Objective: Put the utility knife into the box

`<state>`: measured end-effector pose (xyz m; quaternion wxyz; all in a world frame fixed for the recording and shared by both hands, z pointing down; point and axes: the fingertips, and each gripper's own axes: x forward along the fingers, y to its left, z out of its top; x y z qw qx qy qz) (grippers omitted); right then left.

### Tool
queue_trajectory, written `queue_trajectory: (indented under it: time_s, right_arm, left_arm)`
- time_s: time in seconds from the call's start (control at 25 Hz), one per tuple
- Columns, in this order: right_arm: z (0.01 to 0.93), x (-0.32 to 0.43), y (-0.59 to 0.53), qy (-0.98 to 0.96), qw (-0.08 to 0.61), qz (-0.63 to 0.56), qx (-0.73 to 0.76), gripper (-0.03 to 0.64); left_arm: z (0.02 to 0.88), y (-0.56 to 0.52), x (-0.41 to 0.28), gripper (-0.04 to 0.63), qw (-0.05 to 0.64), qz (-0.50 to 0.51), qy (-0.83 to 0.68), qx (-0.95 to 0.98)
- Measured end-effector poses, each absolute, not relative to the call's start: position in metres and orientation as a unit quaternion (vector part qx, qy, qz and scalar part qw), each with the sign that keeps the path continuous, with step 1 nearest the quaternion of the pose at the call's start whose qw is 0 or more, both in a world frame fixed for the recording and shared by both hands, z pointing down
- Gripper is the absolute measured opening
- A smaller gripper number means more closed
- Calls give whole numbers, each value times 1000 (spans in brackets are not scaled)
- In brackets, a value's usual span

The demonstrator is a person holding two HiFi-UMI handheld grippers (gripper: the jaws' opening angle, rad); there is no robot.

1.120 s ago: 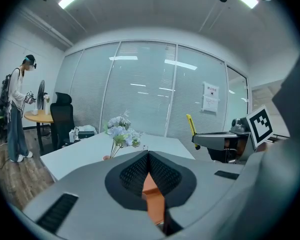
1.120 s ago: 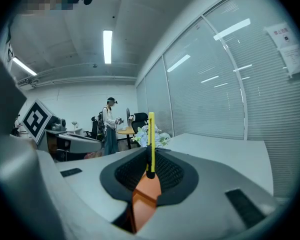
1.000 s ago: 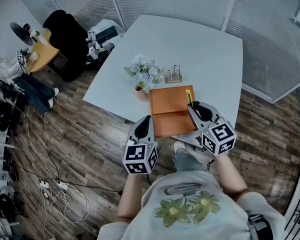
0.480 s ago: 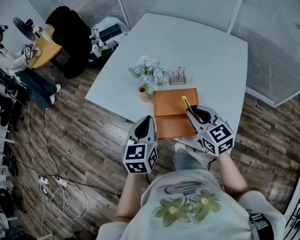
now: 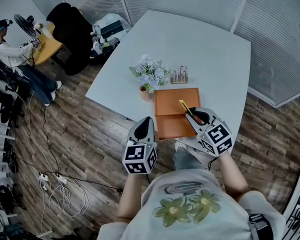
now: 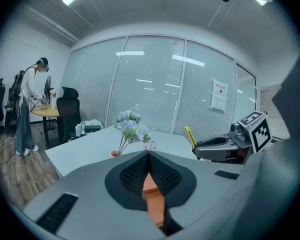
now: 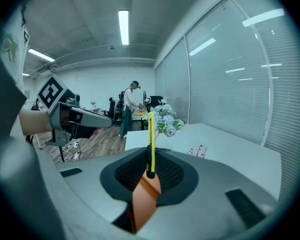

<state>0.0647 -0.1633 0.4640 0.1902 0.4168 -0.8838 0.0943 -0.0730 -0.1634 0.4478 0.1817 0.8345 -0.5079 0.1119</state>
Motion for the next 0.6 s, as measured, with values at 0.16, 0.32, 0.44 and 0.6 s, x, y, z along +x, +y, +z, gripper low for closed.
queue_trajectory:
  time_s: [0.16, 0.32, 0.44, 0.6]
  right_arm:
    - [471, 63, -162, -886, 207, 89, 405, 57]
    - [476, 60, -160, -889, 219, 85, 392, 57]
    - [479, 58, -159, -891, 228, 82, 383, 57]
    - [489, 54, -160, -894, 242, 81, 369, 57]
  left_arm:
    - [452, -163, -71, 2, 186, 114, -508, 833]
    - [454, -162, -69, 2, 189, 117, -508, 832]
    - [455, -163, -69, 2, 190, 119, -509, 831]
    - [457, -163, -70, 2, 192, 121, -511, 829]
